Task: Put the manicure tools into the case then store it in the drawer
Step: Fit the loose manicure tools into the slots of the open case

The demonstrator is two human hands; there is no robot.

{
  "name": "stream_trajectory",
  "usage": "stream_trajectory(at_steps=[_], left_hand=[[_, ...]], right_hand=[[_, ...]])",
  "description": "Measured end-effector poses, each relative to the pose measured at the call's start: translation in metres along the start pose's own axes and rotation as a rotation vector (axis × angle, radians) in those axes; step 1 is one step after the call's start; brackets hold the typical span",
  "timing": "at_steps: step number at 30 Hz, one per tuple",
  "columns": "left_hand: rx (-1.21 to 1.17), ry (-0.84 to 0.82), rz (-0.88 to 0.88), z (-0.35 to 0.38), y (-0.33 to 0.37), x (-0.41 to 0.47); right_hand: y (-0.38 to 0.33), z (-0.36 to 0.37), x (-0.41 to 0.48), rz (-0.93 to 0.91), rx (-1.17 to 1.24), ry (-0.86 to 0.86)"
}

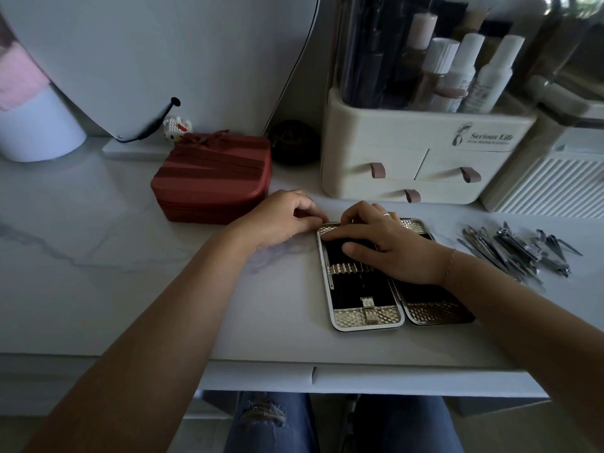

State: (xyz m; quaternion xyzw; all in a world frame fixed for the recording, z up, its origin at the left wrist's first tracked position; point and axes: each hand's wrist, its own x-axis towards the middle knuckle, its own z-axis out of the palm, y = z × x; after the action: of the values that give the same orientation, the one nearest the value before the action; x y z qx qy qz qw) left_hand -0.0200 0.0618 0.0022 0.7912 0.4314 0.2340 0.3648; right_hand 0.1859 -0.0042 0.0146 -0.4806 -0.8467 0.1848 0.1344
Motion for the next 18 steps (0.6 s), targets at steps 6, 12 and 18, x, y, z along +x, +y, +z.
stream_trajectory(at_steps=[6,12,18], left_hand=[[0.005,0.001,0.005,0.0,-0.001,0.0],[0.018,0.001,0.003,0.0,0.0,0.0],[0.002,-0.01,-0.007,0.0,0.001,-0.001]], right_hand=[[-0.002,-0.001,-0.007,-0.02,-0.033,-0.036],[-0.004,-0.003,-0.012,-0.038,-0.041,-0.05],[-0.002,-0.001,-0.015,-0.05,-0.041,-0.048]])
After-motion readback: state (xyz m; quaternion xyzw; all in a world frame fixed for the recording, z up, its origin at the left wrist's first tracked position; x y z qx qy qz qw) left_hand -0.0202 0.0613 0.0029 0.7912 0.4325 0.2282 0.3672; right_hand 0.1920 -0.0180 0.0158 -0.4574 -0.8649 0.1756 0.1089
